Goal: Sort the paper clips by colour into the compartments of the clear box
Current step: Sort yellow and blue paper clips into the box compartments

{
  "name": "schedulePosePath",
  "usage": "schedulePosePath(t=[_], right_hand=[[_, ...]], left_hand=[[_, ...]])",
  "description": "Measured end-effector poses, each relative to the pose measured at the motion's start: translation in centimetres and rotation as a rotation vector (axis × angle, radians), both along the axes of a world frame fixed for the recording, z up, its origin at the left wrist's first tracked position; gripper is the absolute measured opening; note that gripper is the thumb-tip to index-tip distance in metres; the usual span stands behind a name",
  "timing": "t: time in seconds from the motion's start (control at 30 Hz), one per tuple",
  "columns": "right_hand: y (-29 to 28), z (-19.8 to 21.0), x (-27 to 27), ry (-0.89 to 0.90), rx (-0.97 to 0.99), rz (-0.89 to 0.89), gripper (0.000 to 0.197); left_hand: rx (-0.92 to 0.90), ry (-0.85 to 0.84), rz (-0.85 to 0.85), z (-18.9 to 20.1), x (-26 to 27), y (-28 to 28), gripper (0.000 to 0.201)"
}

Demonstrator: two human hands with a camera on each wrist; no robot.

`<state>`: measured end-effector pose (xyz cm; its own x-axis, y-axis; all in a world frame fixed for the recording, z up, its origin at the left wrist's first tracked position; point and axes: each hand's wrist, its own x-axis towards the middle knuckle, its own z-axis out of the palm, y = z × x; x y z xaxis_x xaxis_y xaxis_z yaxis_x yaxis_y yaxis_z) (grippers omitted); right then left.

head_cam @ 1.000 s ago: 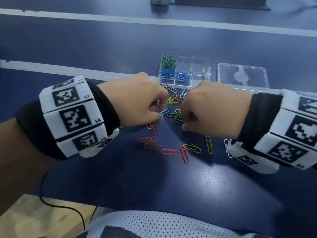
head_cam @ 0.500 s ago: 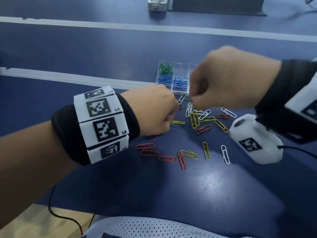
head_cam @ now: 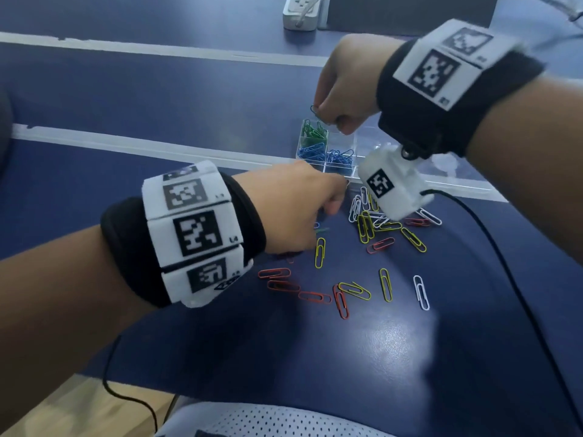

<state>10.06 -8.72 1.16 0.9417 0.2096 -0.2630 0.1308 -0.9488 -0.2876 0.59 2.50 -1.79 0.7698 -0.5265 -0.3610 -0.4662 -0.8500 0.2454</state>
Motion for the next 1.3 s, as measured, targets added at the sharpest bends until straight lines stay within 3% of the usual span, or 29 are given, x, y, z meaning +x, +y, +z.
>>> schedulePosePath(t=[0.2,0.27,0.37,0.6,0.7,0.83,0.97,1.1,1.3], right_hand=[[0.3,-0.6,0.9,0.01,0.035,-0.01,0.019],[0.2,-0.3,0.9,0.036,0.151,-0.042,0.02],[0.1,0.0,0.8,0.007,0.157,-0.06,0.02],[-1.0,0.4,-0.4,-0.02,0.175,-0.081,0.024],[-1.6,0.0,-0.8,0.0,0.233,-0.111,0.025],[-2.6,-0.8,-1.4,-0.008,0.13,-0.051,0.028],[-4.0,-0.7,-2.9,-0.064,0.082,0.052,0.024],[-5.6,-0.5,-5.7,-0.075,0.027,0.167,0.015],[-6.8,-1.2,-8.5,0.067,-0.075,0.238,0.009]], left_hand=[[-0.208,-0.055,0.197,2.1,3.1,1.9,0.028],[-0.339,0.007,0.326,2.3,4.8,2.3,0.029],[-0.466,0.058,0.487,1.9,7.0,2.0,0.03],[-0.546,0.108,0.576,0.7,8.8,0.8,0.012],[-0.427,0.009,0.539,0.4,8.9,1.0,0.008],[-0.236,-0.152,0.395,0.4,8.1,0.8,0.016],[-0.223,-0.224,0.345,0.9,7.5,1.0,0.016],[-0.217,-0.225,0.268,1.2,6.3,1.0,0.013],[-0.063,-0.067,0.062,0.8,3.4,-0.8,0.014]])
